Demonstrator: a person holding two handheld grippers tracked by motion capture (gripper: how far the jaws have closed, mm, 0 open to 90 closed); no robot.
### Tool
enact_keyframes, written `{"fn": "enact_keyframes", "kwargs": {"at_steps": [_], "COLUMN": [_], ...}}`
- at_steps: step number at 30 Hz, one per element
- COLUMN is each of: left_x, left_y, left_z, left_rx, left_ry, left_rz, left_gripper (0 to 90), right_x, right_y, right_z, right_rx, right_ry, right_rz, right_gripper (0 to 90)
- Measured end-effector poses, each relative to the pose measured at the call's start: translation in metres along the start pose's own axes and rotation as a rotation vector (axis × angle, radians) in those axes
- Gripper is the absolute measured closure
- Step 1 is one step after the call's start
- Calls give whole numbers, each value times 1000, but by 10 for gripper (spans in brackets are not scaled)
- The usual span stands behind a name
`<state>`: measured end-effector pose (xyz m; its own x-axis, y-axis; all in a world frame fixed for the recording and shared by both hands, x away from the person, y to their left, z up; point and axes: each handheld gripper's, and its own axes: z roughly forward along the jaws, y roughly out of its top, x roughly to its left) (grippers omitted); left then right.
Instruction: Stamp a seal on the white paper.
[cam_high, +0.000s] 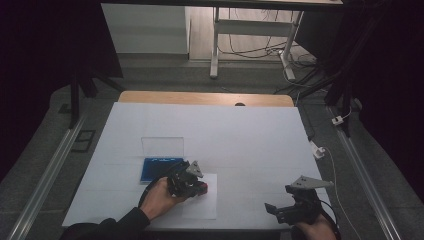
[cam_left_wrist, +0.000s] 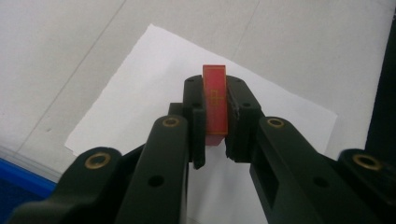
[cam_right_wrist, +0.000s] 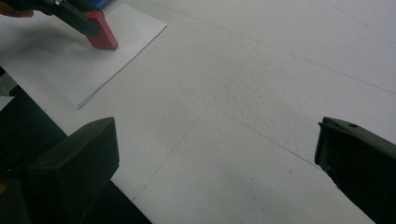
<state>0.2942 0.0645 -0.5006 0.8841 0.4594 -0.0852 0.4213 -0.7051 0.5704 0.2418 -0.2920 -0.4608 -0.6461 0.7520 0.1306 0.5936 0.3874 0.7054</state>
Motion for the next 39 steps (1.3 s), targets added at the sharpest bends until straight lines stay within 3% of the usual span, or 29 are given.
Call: {"fn": "enact_keyframes", "kwargs": {"at_steps": [6,10,18,24,29,33,34,39], "left_x": [-3,-2,-6,3,-9,-5,-1,-7], "left_y": [-4,-7,-8,-10,-8,-7,-8,-7], "left_z": [1,2,3,3,4,4,4,4], "left_rx": [-20,-37,-41,-59,-39,-36,-41,-35], "left_ry": [9,8,31,-21,52,29,2,36], "left_rz": [33,2,-7,-52,4,-13,-36,-11], "left_gripper": [803,804,806,807,807,807,807,807], "right_x": [0,0,1,1,1,1,1,1], "right_y": [0,0,1,1,1,1,1,1], "right_z": [0,1,1,1,2,2,2,2], "right_rx": [0,2,8,10,10,11,10,11], "right_ry": [0,-2,-1,-2,-2,-4,-2,2], "right_rz": [-1,-5,-8,-10,-9,-12,-13,-12], "right_gripper": [0,0,0,0,0,0,0,0]}}
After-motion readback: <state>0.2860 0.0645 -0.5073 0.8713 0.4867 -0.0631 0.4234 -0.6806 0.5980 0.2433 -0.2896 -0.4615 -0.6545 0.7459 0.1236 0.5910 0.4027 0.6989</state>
